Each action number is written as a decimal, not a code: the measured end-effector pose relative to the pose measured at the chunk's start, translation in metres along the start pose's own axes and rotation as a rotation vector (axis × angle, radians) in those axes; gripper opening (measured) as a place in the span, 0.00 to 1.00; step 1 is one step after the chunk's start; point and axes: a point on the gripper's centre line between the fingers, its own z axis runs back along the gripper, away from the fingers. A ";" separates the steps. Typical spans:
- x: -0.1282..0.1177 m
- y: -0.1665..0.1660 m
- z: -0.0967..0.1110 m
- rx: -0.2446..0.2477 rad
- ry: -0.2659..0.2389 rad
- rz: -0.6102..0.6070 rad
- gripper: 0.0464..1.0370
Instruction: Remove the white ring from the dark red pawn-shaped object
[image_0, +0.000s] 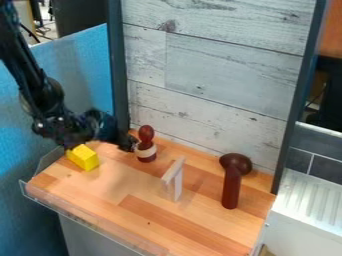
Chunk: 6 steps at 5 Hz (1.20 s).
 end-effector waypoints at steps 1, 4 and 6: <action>-0.011 -0.002 -0.006 -0.007 0.015 0.080 0.96; -0.017 -0.013 -0.017 -0.013 -0.010 0.136 0.96; -0.018 -0.024 -0.024 -0.034 -0.013 0.120 0.96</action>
